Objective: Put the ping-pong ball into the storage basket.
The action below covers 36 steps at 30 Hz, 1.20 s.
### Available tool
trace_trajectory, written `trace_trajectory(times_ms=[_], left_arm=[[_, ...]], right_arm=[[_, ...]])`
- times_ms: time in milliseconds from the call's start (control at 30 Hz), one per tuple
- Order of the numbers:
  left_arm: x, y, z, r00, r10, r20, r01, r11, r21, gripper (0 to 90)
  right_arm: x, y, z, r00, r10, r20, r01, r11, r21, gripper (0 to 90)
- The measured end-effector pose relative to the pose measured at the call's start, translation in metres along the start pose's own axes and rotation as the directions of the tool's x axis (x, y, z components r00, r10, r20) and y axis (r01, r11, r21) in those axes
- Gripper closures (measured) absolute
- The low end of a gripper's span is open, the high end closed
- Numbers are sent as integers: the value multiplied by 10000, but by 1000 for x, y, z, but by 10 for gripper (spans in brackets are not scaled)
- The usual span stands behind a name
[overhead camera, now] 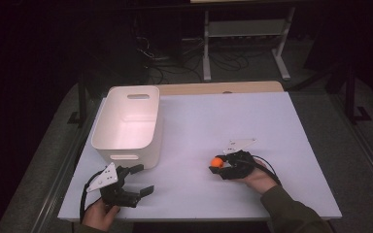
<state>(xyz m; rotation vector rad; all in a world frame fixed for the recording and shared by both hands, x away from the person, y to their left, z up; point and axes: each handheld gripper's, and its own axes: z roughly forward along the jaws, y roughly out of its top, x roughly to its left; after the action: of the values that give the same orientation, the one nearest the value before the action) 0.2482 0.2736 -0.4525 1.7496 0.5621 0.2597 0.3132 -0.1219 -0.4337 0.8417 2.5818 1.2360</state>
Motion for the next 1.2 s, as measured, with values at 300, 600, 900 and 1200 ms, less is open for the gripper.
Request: trace_trajectory(times_ms=[300,600,900,1200], left_arm=[[0,0,0,10000,4,7,-4,10000,-16,139],[1,0,0,10000,-43,-1,43,10000,20,139],[0,0,0,10000,7,22,-7,10000,-6,139],[0,0,0,10000,12,18,-12,10000,-2,139]], right_arm=[[1,5,3,10000,-79,-51,79,10000,-19,493],[2,9,5,9997,-136,-179,135,9999,-34,493],[5,15,10,9994,-237,-269,237,9997,-14,493],[7,22,14,9989,-342,-323,339,9994,-102,493]])
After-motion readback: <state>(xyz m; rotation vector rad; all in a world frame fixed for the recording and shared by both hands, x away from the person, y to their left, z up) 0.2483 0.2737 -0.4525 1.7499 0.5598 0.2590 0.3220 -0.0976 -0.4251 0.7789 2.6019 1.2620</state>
